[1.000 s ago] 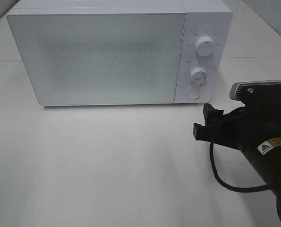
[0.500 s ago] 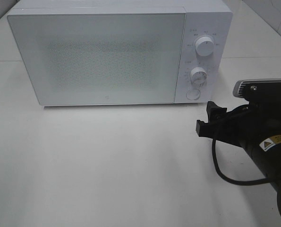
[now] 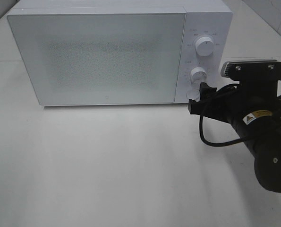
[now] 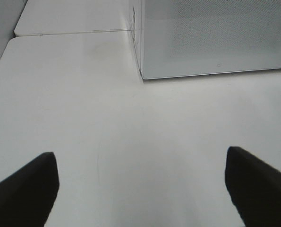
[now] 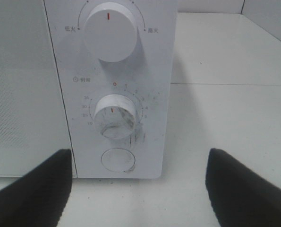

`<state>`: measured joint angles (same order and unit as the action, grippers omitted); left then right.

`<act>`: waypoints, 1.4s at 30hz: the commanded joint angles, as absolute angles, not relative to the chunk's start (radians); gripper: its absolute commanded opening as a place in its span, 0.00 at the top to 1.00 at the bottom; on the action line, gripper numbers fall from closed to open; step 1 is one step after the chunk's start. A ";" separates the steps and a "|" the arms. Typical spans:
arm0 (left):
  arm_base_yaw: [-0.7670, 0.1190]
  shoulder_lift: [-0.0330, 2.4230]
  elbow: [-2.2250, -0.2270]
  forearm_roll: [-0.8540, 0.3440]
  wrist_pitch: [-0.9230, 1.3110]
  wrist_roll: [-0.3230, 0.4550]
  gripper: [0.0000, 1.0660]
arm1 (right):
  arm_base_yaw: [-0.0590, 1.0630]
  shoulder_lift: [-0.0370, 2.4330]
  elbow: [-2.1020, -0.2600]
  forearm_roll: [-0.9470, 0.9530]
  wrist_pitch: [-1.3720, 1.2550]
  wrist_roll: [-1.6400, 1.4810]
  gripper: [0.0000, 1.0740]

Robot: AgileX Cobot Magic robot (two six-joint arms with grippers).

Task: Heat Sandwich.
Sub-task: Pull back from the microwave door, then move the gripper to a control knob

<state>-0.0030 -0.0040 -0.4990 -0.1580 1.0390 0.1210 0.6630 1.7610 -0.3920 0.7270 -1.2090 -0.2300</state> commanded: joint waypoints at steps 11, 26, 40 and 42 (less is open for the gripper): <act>-0.001 -0.031 -0.495 -0.165 1.036 0.114 0.16 | 0.575 1.885 -0.549 0.584 -1.174 -0.202 0.29; -0.001 -0.031 -0.495 -0.165 1.036 0.114 0.16 | 0.499 1.986 -0.682 0.510 -1.104 -0.169 0.29; -0.001 -0.031 -0.495 -0.165 1.036 0.114 0.16 | 0.492 1.992 -0.711 0.508 -1.081 -0.170 0.29; -0.001 -0.031 -0.495 -0.165 1.036 0.114 0.16 | 0.502 1.990 -0.711 0.517 -1.087 -0.172 0.29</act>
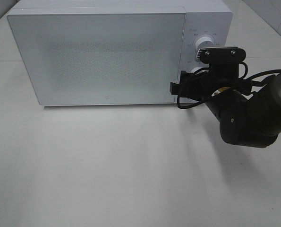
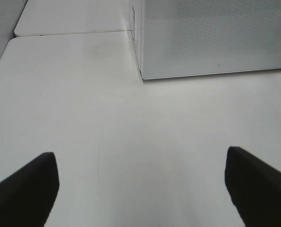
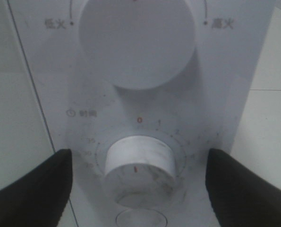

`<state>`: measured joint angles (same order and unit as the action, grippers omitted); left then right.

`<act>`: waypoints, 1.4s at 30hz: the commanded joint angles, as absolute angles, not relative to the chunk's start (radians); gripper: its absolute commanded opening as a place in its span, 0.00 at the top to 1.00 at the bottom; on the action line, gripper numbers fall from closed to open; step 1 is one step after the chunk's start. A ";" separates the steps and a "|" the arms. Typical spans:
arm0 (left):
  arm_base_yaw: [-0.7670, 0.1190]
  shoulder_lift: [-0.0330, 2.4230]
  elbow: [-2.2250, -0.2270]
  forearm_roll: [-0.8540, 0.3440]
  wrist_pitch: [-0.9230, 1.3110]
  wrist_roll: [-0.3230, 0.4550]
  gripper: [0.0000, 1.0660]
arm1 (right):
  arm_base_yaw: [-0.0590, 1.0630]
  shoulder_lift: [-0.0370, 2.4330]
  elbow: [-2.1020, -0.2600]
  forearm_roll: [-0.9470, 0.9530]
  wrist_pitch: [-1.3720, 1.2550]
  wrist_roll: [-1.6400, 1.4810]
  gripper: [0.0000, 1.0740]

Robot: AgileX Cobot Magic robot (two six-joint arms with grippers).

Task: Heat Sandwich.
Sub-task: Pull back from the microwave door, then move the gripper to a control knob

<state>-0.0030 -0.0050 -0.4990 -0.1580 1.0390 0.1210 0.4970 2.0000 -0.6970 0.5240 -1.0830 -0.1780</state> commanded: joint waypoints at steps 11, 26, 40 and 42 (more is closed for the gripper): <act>-0.001 -0.031 -0.495 -0.165 1.036 0.114 0.16 | 0.502 1.985 -0.710 0.536 -1.087 -0.178 0.29; -0.001 -0.031 -0.495 -0.165 1.036 0.114 0.16 | 0.519 1.979 -0.699 0.556 -1.100 -0.178 0.30; -0.001 -0.031 -0.495 -0.165 1.036 0.114 0.16 | 0.526 1.979 -0.699 0.559 -1.102 -0.182 0.90; -0.001 -0.031 -0.495 -0.165 1.036 0.114 0.16 | 0.526 1.979 -0.699 0.559 -1.102 -0.182 0.99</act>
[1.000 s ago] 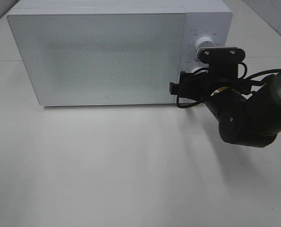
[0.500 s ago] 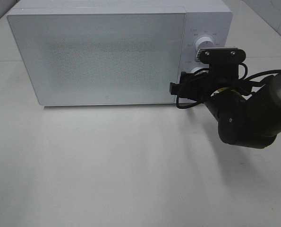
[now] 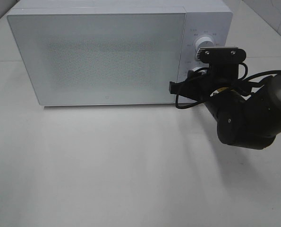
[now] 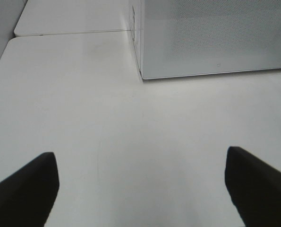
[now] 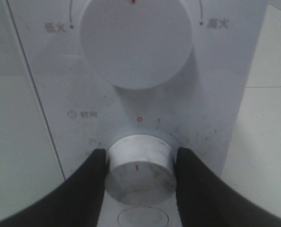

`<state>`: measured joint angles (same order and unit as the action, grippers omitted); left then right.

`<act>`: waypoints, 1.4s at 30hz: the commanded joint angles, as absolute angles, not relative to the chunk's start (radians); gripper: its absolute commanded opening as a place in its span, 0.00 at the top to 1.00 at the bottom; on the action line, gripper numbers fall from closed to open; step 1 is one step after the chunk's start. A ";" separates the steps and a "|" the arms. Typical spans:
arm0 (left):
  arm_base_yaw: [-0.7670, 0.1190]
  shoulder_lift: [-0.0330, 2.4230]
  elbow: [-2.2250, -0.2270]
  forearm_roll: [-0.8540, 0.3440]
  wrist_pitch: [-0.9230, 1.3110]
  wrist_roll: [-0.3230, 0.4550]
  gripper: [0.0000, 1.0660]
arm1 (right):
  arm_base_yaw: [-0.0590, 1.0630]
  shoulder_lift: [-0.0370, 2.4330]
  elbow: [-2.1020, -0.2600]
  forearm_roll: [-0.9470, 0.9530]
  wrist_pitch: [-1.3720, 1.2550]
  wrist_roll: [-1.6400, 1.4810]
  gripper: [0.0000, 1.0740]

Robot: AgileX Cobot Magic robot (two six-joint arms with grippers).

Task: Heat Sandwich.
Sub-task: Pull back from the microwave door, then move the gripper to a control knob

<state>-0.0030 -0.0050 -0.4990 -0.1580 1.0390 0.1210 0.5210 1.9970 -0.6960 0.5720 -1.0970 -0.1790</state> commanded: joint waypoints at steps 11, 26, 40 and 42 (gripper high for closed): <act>-0.001 -0.031 -0.495 -0.165 1.036 0.114 0.16 | 0.526 1.979 -0.699 0.559 -1.103 -0.178 0.97; -0.001 -0.031 -0.495 -0.165 1.036 0.114 0.16 | 0.526 1.979 -0.699 0.557 -1.128 0.067 0.94; -0.001 -0.031 -0.495 -0.165 1.036 0.114 0.16 | 0.526 1.979 -0.699 0.555 -1.144 0.502 0.93; -0.001 -0.031 -0.495 -0.165 1.036 0.114 0.16 | 0.526 1.979 -0.699 0.555 -1.144 0.576 0.93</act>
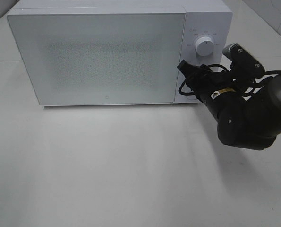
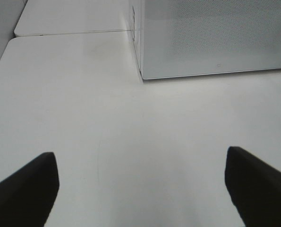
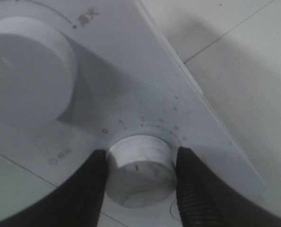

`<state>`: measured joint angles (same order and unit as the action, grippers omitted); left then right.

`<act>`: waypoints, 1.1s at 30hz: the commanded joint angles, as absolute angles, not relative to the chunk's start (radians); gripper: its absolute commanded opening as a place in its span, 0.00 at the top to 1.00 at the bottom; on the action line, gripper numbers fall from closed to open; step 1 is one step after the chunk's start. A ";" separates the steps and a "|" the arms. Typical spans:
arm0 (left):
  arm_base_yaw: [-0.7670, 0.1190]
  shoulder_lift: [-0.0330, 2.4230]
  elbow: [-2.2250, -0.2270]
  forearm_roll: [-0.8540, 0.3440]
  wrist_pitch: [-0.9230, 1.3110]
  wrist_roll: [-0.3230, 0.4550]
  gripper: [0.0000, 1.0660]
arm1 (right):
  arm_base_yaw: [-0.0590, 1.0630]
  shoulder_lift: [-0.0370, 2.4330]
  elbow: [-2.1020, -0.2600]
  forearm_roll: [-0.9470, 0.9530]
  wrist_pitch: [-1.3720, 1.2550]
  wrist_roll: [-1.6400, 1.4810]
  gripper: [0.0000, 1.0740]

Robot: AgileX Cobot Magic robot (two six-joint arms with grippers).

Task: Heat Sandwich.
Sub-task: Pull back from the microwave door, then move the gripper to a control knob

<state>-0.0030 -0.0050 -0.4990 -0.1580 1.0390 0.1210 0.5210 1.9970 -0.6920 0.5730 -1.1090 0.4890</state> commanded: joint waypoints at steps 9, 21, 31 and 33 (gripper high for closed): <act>-0.001 -0.031 -0.495 -0.165 1.036 0.114 0.16 | 0.526 1.979 -0.699 0.555 -1.144 0.884 0.93; -0.001 -0.031 -0.495 -0.165 1.036 0.114 0.16 | 0.526 1.979 -0.699 0.556 -1.183 1.179 0.93; -0.001 -0.031 -0.495 -0.165 1.036 0.114 0.16 | 0.526 1.979 -0.699 0.572 -1.266 1.390 0.93; -0.001 -0.031 -0.495 -0.165 1.036 0.114 0.16 | 0.526 1.979 -0.699 0.591 -1.266 1.444 0.93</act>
